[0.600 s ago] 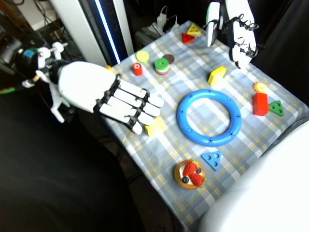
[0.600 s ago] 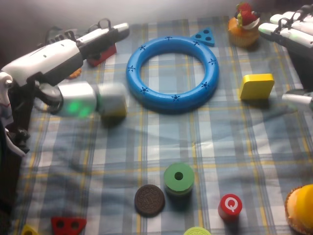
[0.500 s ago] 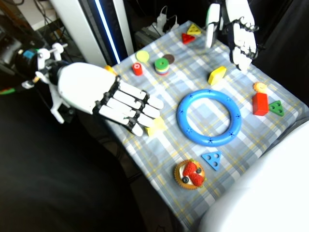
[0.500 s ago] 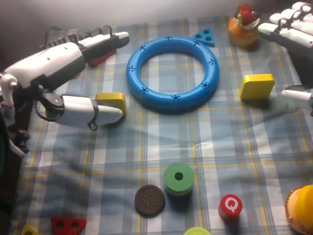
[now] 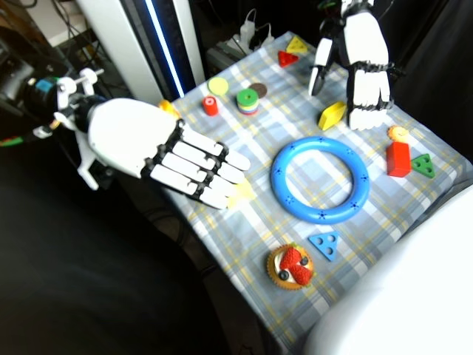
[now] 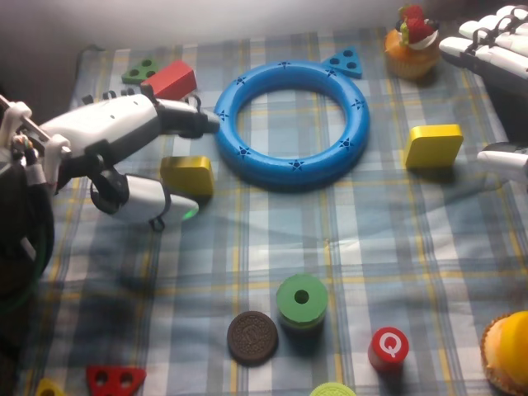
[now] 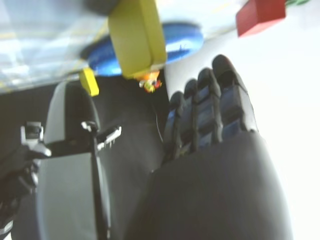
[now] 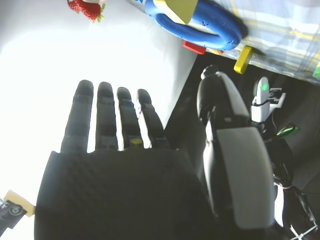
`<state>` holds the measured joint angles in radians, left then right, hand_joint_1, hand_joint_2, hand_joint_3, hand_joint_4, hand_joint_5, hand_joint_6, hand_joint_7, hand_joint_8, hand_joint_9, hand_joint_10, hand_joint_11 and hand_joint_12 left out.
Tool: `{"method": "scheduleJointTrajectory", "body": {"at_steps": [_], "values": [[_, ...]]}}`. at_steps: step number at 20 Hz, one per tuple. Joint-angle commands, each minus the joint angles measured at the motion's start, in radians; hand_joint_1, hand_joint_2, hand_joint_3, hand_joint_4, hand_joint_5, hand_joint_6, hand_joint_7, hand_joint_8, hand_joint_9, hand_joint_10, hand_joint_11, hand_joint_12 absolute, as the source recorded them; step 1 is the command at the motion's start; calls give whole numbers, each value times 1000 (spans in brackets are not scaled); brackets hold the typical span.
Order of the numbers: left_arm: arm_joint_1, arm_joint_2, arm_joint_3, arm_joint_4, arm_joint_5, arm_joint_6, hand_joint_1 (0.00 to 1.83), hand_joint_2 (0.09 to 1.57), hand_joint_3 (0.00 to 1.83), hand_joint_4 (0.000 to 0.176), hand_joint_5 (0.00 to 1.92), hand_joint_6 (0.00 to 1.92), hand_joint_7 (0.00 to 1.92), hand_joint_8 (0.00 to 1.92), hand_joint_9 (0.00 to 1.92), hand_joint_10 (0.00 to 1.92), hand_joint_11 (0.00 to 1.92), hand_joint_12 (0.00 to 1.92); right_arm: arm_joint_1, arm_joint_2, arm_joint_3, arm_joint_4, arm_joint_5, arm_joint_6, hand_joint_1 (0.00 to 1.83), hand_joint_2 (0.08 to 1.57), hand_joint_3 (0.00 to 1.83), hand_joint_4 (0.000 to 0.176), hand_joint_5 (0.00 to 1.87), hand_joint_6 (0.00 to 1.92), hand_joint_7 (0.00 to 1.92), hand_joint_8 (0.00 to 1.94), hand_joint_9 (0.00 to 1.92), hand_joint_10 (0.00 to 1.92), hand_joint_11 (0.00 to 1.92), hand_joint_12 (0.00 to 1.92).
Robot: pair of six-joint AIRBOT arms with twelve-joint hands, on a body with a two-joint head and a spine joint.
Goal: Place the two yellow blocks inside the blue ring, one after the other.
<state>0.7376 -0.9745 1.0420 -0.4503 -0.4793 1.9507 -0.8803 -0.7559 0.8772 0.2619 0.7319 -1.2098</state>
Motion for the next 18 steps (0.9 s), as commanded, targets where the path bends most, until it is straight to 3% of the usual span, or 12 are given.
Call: {"method": "scheduleJointTrajectory", "body": {"at_steps": [1,3,4,5,6,8,11,12,14,18], "values": [[-15,-12,14,-14,-90,24,1104,1086,4,0,545,19,590,17,465,54,0,710,7,1,5,-2,123,-4,464,1287,4,0,0,0,0,0,0,0,0,0],[-21,-32,33,-54,-71,72,1089,1117,4,0,781,47,881,71,740,147,0,1390,4,1,5,1,123,-4,458,1292,4,0,0,0,0,0,0,0,0,0],[-24,-42,45,-72,-61,80,1212,1122,0,0,913,683,988,904,904,468,214,1660,3,1,5,2,124,-4,479,1284,0,0,0,0,0,0,0,0,0,0],[-24,-42,44,-74,-68,80,1252,1119,2,0,958,749,999,1141,898,918,406,1760,3,1,5,2,125,-4,481,1282,0,0,0,0,0,0,0,0,0,0],[-28,-41,39,-68,-81,80,1187,1105,3,0,1002,881,1009,1388,986,1531,800,1889,2,1,4,4,126,-4,475,1286,1,0,0,0,0,0,0,0,0,0],[-42,-42,41,-62,-80,80,1159,1130,2,0,949,1016,990,1648,1029,1890,1065,1920,0,1,5,8,128,-4,466,1290,3,0,0,0,0,0,0,0,0,0],[-74,-33,18,-13,-119,72,1155,1133,0,0,942,1031,972,1737,1085,1919,1177,1921,-4,2,4,13,136,-4,498,1285,0,0,0,0,0,0,0,0,0,0],[-91,-32,16,11,-126,58,1133,1165,6,0,876,1132,900,1752,977,1921,1040,1921,-4,3,3,14,137,-4,513,1282,0,0,0,0,0,0,0,0,0,0],[-129,-41,23,40,-121,51,1124,1182,3,0,847,1180,936,1911,1096,1921,1190,1921,-4,3,3,14,141,-4,499,1283,0,3,0,0,0,0,0,0,0,0],[-245,-148,136,32,-23,51,1129,1175,0,0,863,1159,988,1921,1205,1921,1292,1921,-4,3,3,14,146,-4,491,1288,2,13,0,0,0,0,0,0,0,0]]}}
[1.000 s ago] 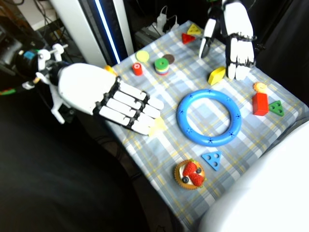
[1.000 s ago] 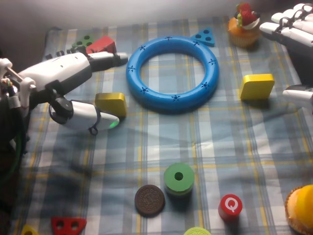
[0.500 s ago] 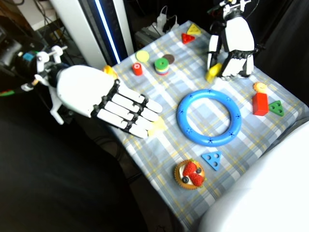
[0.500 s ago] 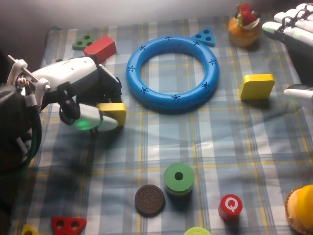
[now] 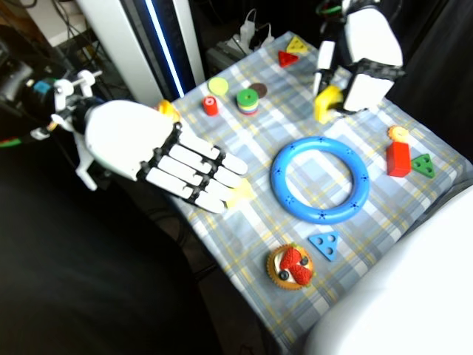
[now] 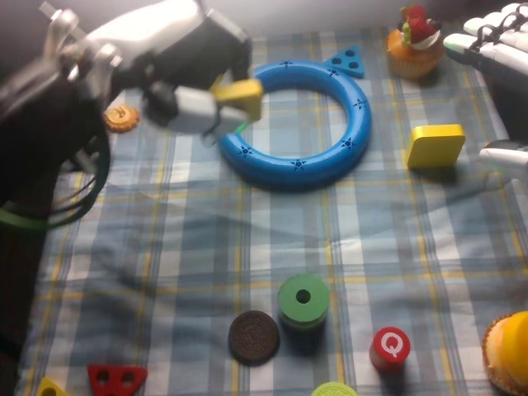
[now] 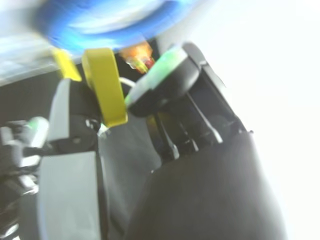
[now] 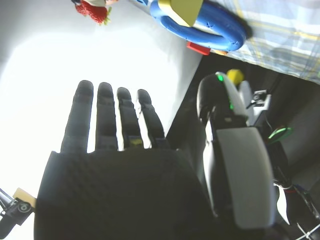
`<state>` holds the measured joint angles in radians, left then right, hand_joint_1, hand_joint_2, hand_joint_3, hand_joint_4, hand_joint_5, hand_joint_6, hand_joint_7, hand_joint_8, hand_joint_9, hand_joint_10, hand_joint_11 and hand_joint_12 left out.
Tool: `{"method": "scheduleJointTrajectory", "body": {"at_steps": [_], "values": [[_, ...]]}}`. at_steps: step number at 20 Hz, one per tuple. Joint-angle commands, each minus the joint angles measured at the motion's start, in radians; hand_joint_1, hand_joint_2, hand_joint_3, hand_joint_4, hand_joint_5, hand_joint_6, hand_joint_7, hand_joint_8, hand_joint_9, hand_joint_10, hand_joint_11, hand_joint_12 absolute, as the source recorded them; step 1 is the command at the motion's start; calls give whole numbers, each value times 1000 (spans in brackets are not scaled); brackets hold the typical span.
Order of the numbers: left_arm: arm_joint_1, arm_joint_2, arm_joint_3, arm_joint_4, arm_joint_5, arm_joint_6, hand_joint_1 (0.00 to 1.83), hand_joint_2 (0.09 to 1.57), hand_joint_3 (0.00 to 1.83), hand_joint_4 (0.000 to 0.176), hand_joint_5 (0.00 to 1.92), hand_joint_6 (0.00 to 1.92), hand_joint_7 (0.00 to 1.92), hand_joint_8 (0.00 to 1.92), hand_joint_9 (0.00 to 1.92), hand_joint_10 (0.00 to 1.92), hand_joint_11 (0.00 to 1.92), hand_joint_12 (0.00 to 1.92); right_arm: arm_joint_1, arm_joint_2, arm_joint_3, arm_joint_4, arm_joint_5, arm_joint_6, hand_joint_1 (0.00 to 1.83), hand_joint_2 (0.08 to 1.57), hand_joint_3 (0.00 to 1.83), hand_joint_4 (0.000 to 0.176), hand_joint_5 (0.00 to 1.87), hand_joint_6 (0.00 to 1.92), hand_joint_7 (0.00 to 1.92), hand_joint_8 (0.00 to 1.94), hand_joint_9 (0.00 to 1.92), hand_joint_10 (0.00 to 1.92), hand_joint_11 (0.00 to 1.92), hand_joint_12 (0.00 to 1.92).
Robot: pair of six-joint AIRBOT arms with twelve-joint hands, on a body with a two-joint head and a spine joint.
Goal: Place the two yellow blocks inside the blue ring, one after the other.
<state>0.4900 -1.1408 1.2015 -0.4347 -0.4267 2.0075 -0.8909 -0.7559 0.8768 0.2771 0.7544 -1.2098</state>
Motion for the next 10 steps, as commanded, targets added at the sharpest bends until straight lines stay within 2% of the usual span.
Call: {"method": "scheduleJointTrajectory", "body": {"at_steps": [1,3,4,5,7,8,9,10], "values": [[-17,-20,20,-8,-45,-6,1126,1174,0,0,866,1162,1062,1908,1295,1921,1389,1921,7,3,3,-1,123,-4,518,1282,0,17,0,0,0,0,0,0,0,0],[-34,-73,76,-27,-3,-5,1138,1151,0,0,912,1089,1170,1901,1403,1921,1493,1921,7,2,4,-1,123,-4,523,1281,0,19,0,0,0,0,0,0,0,0],[-42,-107,107,-52,25,18,1142,1143,0,0,927,1064,1125,1884,1370,1921,1478,1921,7,1,4,-1,123,-4,523,1286,0,17,0,0,0,0,0,0,0,0],[-47,-136,132,-84,49,55,1143,1138,0,0,937,1051,1122,1914,1388,1921,1508,1921,7,1,4,-1,122,-4,512,1286,1,27,0,0,0,0,0,0,0,0],[-50,-182,178,-162,84,131,1120,1120,0,0,975,1006,1133,1921,1399,1921,1528,1921,7,1,4,-2,122,-4,477,1293,3,29,0,0,0,0,0,0,0,0],[-49,-198,190,-191,91,160,1201,1168,4,0,858,1150,904,1416,1031,1845,1004,1921,7,1,4,-2,122,-4,474,1293,3,29,0,0,0,0,0,0,0,0],[-47,-202,193,-195,94,166,1286,1177,1,0,639,790,839,1293,633,1489,388,1921,8,0,4,-3,122,-4,472,1293,3,29,0,0,0,0,0,0,0,0],[-46,-204,193,-196,94,167,1051,1145,0,0,522,555,640,885,468,1283,155,1862,9,0,4,-4,122,-4,471,1293,3,32,0,0,0,0,0,0,0,0]]}}
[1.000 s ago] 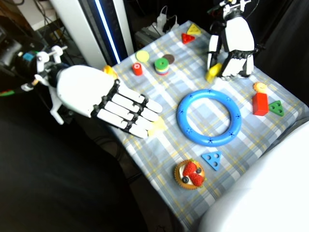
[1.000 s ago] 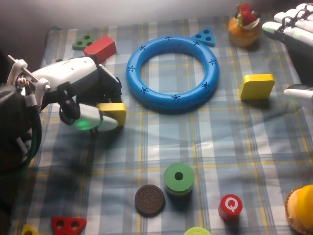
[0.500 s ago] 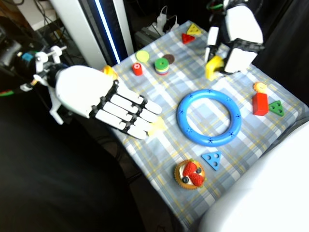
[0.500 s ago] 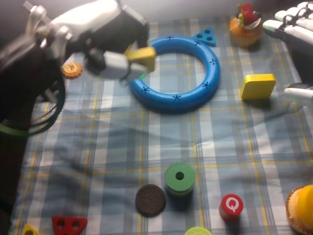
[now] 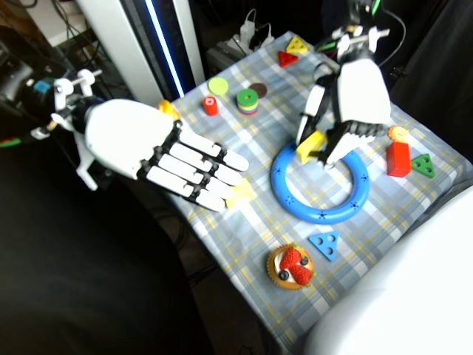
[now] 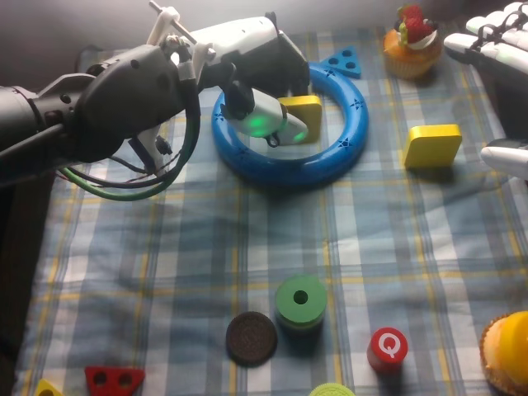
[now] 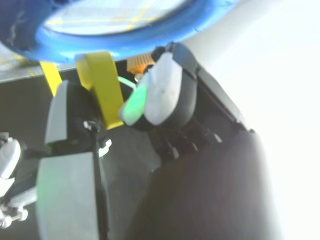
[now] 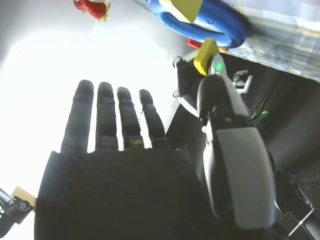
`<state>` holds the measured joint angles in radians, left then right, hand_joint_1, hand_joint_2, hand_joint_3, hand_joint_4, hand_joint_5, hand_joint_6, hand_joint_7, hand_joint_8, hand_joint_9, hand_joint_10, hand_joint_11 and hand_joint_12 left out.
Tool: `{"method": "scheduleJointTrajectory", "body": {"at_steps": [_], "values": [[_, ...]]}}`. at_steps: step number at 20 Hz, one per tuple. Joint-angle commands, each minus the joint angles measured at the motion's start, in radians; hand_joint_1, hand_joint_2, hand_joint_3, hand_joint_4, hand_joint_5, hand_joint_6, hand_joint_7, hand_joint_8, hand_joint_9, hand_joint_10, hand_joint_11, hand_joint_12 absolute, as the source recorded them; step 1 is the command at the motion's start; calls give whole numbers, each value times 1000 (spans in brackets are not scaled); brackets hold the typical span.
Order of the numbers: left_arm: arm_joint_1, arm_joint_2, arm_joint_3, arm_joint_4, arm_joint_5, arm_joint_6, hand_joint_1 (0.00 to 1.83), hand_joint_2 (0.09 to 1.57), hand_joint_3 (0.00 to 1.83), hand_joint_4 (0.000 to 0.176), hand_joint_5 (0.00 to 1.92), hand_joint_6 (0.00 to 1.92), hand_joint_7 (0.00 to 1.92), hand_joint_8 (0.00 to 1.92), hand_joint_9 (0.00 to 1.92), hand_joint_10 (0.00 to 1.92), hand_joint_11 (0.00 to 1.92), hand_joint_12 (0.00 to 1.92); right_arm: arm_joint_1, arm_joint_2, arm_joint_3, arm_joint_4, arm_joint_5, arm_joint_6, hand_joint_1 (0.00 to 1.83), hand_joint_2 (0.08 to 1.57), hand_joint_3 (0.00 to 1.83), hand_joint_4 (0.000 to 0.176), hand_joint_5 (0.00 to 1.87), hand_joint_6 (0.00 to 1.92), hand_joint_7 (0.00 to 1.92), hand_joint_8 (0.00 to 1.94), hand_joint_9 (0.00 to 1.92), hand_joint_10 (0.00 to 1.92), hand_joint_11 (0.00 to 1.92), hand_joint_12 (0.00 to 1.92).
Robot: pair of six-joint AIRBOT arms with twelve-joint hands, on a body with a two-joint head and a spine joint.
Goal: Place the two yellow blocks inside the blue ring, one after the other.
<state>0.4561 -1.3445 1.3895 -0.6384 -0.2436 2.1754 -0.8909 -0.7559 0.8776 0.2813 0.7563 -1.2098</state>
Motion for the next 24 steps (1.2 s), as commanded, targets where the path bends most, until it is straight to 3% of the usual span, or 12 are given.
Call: {"method": "scheduleJointTrajectory", "body": {"at_steps": [1,4,7,8,9,11,12,14,16,18,23,24], "values": [[-12,-1,5,7,-89,2,945,1149,0,28,424,397,534,537,363,1029,54,1768,10,-1,4,-8,120,-4,478,1290,1,41,0,0,0,0,0,0,0,0],[-11,17,-23,20,-115,3,916,1149,0,40,493,136,656,101,355,912,18,1749,13,-2,4,-11,120,-4,481,1289,0,44,0,0,0,0,0,0,0,0],[-9,73,-96,87,-182,-36,915,1150,0,40,510,99,674,60,355,911,16,1752,20,-9,8,-12,116,-4,481,1289,0,44,0,0,0,0,0,0,0,0],[-6,97,-120,127,-208,-84,886,1129,0,65,422,46,497,11,191,745,2,1568,24,-14,12,-12,110,-4,470,1292,1,33,0,0,0,0,0,0,0,0],[0,123,-144,170,-242,-141,755,1125,0,94,261,21,194,1,96,255,0,999,30,-24,19,-13,98,-4,494,1288,0,33,0,0,0,0,0,0,0,0],[13,186,-205,252,-322,-237,290,1356,15,73,138,1,41,0,7,61,0,536,39,-48,38,-13,75,-2,526,1292,1,40,0,0,0,0,0,0,0,0],[25,227,-249,311,-382,-307,272,1404,5,48,133,4,36,1,3,27,0,187,47,-67,56,-11,57,5,541,1302,4,7,0,0,0,0,0,0,0,0],[47,268,-289,365,-445,-379,307,1408,2,49,132,3,30,1,0,5,0,39,58,-85,75,-8,33,15,573,1301,2,5,0,0,0,0,0,0,0,0],[81,311,-334,396,-536,-431,318,1418,4,58,129,1,31,1,0,0,0,1,79,-118,105,-6,-12,16,562,1301,2,0,0,0,0,0,0,0,0,0],[114,342,-361,422,-603,-495,327,1436,8,26,145,6,56,8,0,0,0,0,93,-146,130,1,-43,16,568,1300,1,0,0,0,0,0,0,0,0,0],[131,358,-382,444,-649,-527,490,1417,3,36,218,3,121,3,94,5,0,420,95,-200,188,48,-97,16,675,1328,1,0,139,27,200,22,157,53,0,762],[133,361,-385,448,-654,-529,461,1424,1,44,219,2,117,3,91,3,0,569,98,-210,198,53,-107,16,742,1314,7,0,281,69,421,97,177,519,0,1133]]}}
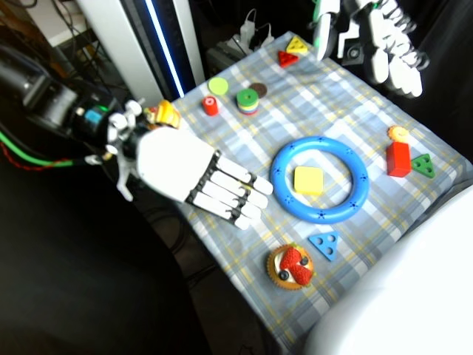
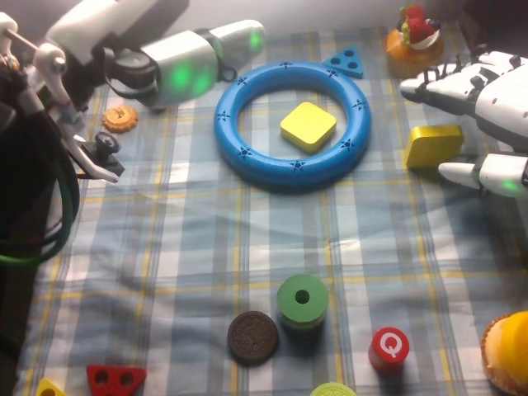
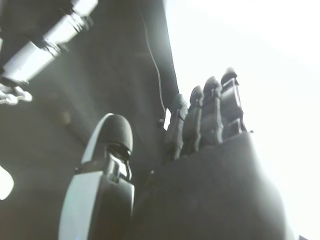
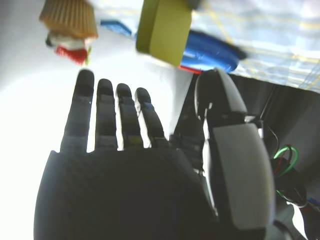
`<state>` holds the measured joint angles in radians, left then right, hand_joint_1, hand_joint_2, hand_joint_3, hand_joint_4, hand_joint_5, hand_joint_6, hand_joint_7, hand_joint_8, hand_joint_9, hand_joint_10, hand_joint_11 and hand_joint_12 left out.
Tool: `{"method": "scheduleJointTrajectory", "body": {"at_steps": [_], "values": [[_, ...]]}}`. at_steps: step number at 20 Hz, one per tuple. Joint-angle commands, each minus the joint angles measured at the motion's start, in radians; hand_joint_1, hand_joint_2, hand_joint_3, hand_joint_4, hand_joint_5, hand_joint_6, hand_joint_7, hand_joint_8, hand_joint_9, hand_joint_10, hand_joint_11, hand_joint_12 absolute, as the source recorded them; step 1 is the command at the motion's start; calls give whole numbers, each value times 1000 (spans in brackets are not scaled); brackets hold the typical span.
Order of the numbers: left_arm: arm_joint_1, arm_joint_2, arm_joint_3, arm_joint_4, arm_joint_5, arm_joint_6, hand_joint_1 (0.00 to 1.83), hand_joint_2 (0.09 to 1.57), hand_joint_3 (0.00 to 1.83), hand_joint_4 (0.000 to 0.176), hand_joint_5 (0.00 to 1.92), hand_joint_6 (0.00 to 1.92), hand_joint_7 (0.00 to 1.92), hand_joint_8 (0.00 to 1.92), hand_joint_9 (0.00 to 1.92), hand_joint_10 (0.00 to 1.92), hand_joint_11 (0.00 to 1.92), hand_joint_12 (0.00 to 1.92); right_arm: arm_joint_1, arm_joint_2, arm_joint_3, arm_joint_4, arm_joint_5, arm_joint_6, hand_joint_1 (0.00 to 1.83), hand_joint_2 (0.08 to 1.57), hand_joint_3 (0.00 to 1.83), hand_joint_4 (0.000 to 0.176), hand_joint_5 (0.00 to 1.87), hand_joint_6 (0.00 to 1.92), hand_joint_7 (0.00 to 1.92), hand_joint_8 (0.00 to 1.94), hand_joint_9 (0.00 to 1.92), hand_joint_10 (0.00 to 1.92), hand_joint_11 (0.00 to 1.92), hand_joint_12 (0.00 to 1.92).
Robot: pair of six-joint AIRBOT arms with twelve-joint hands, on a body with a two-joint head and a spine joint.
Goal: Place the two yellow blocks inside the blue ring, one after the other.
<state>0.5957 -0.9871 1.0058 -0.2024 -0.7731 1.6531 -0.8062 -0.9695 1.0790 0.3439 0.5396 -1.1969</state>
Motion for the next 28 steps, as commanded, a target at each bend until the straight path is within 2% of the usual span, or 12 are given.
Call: {"method": "scheduleJointTrajectory", "body": {"at_steps": [1,2,3,5,10,12,17,20,22,25,26,28], "values": [[-3,8,-5,14,-130,-8,432,1428,1,52,214,1,113,1,86,1,0,645,18,-7,9,-3,98,3,839,1301,2,0,420,171,584,221,203,885,0,1386],[1,12,-8,14,-133,-8,390,1443,2,44,196,2,111,0,72,2,0,562,28,-21,21,-1,84,3,1090,1277,0,0,563,1184,775,1139,525,1253,255,1753],[2,15,-8,14,-129,-8,366,1457,3,35,183,4,103,3,53,10,0,412,35,-28,28,-1,81,3,1147,1270,0,0,598,1380,816,1350,689,1349,404,1831],[8,23,-10,14,-121,-9,385,1458,0,31,186,6,104,4,13,23,0,16,60,-31,31,-8,82,3,1292,1250,0,0,631,1337,799,1376,698,1570,427,1851],[68,60,-41,-7,-172,-21,445,1450,0,2,233,13,157,12,74,39,8,6,143,-28,27,-81,85,3,1134,1299,2,0,559,1488,761,1481,477,1440,24,1904],[96,72,-57,-16,-197,-35,422,1438,5,7,239,6,169,4,124,6,0,553,193,-41,31,-120,82,3,1137,1289,0,0,601,1432,758,1490,498,1464,210,1916],[136,64,-59,-39,-240,-63,485,1419,0,21,231,5,148,3,89,15,0,319,276,-147,114,-140,21,3,1330,1247,0,0,661,1331,738,1378,697,1579,581,1634],[150,63,-56,-55,-240,-68,582,1401,0,9,276,9,165,0,118,11,0,517,313,-232,188,-140,-33,3,1325,1254,2,0,667,1372,728,1385,656,1606,495,1661],[151,58,-50,-62,-235,-68,541,1429,4,0,339,13,149,3,79,8,0,11,328,-280,229,-139,-67,3,1135,1282,0,0,643,1381,738,1495,614,1208,443,1659],[155,52,-43,-75,-227,-68,589,1422,1,0,498,31,252,6,144,19,8,11,330,-316,264,-124,-100,3,1140,1304,1,0,535,1496,752,1487,490,1246,178,1824],[156,51,-43,-76,-226,-68,610,1416,1,0,537,8,275,1,161,10,1,59,330,-318,267,-122,-106,3,1237,1291,0,0,417,908,669,1506,420,1256,165,1815],[161,52,-43,-80,-231,-73,613,1407,0,0,542,2,304,1,186,9,0,223,330,-318,264,-118,-110,3,856,1279,0,0,317,227,440,454,312,941,23,1692]]}}
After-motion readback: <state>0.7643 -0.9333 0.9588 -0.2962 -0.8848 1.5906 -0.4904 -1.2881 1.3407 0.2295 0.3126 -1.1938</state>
